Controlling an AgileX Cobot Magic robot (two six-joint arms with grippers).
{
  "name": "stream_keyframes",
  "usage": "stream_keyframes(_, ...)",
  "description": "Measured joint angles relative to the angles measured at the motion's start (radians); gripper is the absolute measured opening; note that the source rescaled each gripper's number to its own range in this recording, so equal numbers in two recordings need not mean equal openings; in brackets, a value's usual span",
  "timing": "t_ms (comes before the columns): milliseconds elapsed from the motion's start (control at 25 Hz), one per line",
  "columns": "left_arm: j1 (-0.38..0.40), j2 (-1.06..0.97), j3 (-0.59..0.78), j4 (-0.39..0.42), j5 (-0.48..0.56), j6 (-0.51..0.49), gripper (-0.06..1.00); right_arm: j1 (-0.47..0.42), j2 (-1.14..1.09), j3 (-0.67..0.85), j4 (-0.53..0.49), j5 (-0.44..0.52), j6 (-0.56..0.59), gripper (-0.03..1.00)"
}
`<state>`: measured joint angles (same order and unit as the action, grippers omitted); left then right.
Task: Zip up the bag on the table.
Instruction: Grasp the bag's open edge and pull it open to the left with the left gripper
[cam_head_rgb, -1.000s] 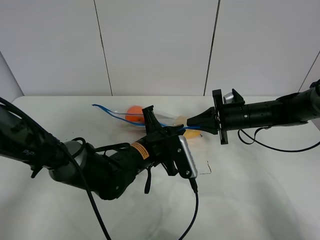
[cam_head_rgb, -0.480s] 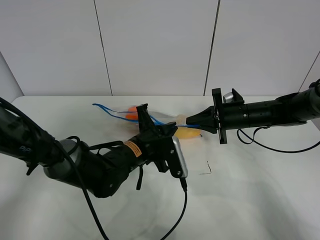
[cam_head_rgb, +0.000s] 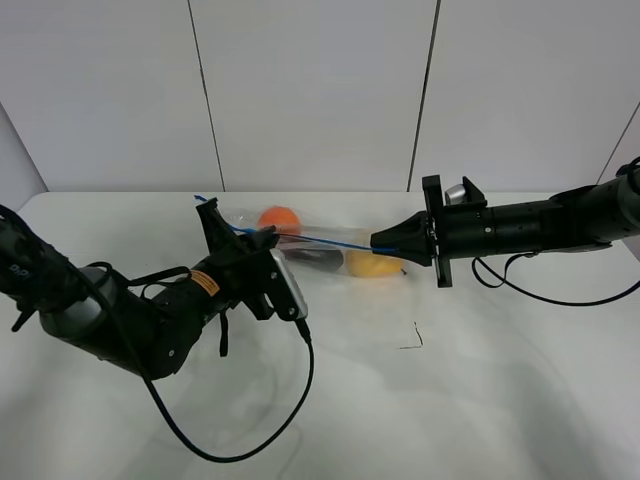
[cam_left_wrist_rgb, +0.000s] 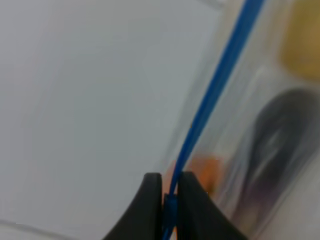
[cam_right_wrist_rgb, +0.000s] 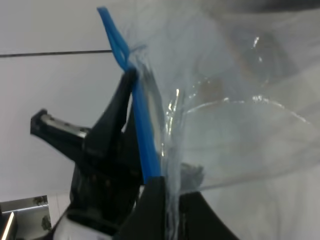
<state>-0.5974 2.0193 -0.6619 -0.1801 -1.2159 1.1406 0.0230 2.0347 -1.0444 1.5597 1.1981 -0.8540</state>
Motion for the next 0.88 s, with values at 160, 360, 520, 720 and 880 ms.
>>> stream_keyframes(160,0.069,0.000,0.000,-0.014,0.000,0.000,0.00,0.000,0.000,0.000,0.002,0.000,0.001,0.00)
stream_keyframes(360,0.143,0.000,0.000,-0.009,0.004,0.001,0.00,0.003,0.000,-0.003,0.003,0.000,0.001,0.00)
stream_keyframes(520,0.194,0.000,0.000,-0.012,0.005,0.001,0.00,0.003,0.000,-0.003,0.003,0.000,0.002,0.00)
stream_keyframes(720,0.246,0.000,0.003,-0.040,0.005,0.001,0.00,0.003,0.000,-0.003,0.000,0.000,0.002,0.00)
stream_keyframes(880,0.253,0.000,0.005,-0.039,0.005,0.002,0.00,0.003,0.000,-0.003,0.001,0.001,0.002,0.00)
